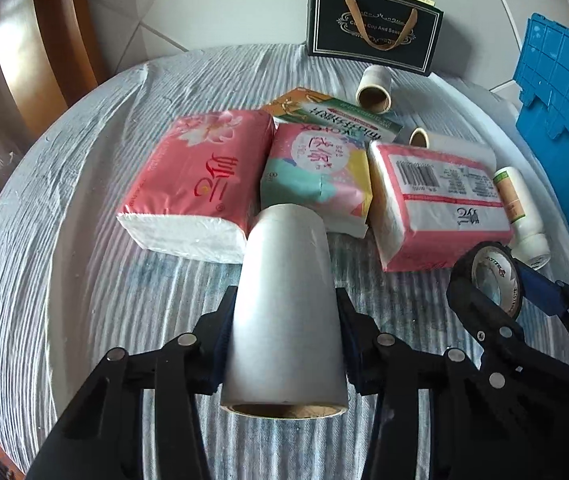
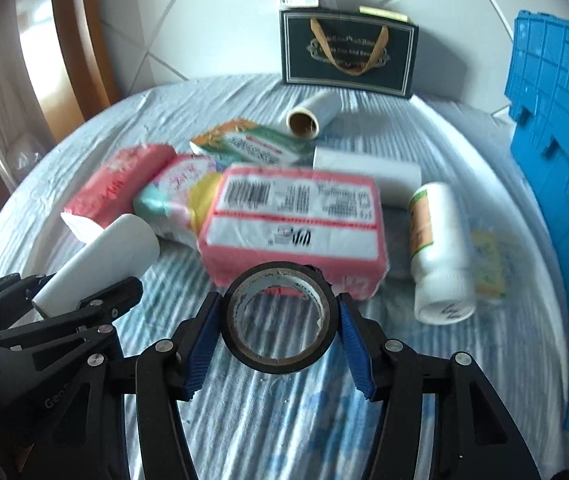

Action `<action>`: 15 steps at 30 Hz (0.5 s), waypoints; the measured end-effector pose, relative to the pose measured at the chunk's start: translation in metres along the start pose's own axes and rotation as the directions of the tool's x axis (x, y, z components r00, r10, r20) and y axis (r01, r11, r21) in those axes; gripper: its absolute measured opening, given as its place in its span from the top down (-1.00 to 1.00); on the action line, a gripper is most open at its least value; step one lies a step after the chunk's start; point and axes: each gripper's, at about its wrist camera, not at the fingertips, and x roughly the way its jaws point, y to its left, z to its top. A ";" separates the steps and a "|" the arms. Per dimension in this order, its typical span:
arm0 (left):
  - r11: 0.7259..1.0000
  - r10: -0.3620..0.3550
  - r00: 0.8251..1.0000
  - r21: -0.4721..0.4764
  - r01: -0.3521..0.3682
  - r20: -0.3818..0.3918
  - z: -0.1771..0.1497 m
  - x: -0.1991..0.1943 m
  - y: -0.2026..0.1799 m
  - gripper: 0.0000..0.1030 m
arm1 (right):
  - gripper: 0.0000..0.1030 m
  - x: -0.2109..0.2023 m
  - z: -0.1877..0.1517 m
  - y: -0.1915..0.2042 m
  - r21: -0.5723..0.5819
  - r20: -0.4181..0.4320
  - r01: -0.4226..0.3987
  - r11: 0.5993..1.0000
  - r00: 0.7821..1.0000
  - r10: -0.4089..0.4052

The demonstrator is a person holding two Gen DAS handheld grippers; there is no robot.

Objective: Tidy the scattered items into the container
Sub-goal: 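Carry the paper roll and tape roll into the blue crate and release both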

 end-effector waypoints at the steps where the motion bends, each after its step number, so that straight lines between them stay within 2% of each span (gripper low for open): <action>1: 1.000 0.005 1.000 0.000 -0.005 0.008 0.002 -0.005 0.000 0.13 | -0.10 -0.005 0.004 0.000 -0.004 0.009 -0.004 1.000 1.000 0.004; 4: 1.000 0.018 1.000 -0.004 -0.018 0.022 0.005 -0.020 0.001 0.13 | -0.10 -0.018 0.011 0.000 -0.011 0.032 -0.010 1.000 0.999 0.011; 8: 0.999 0.026 0.996 -0.023 -0.024 0.083 0.013 -0.050 0.007 0.13 | -0.10 -0.041 0.023 0.002 -0.021 0.078 0.001 1.000 0.997 0.001; 12: 1.000 0.024 0.986 -0.006 -0.024 0.165 0.032 -0.082 0.008 0.13 | -0.10 -0.072 0.038 0.007 -0.013 0.138 0.021 1.000 0.990 -0.018; 15: 1.000 -0.011 0.972 0.016 0.007 0.233 0.050 -0.113 0.007 0.13 | -0.10 -0.101 0.055 0.011 -0.010 0.201 0.060 0.998 0.978 -0.057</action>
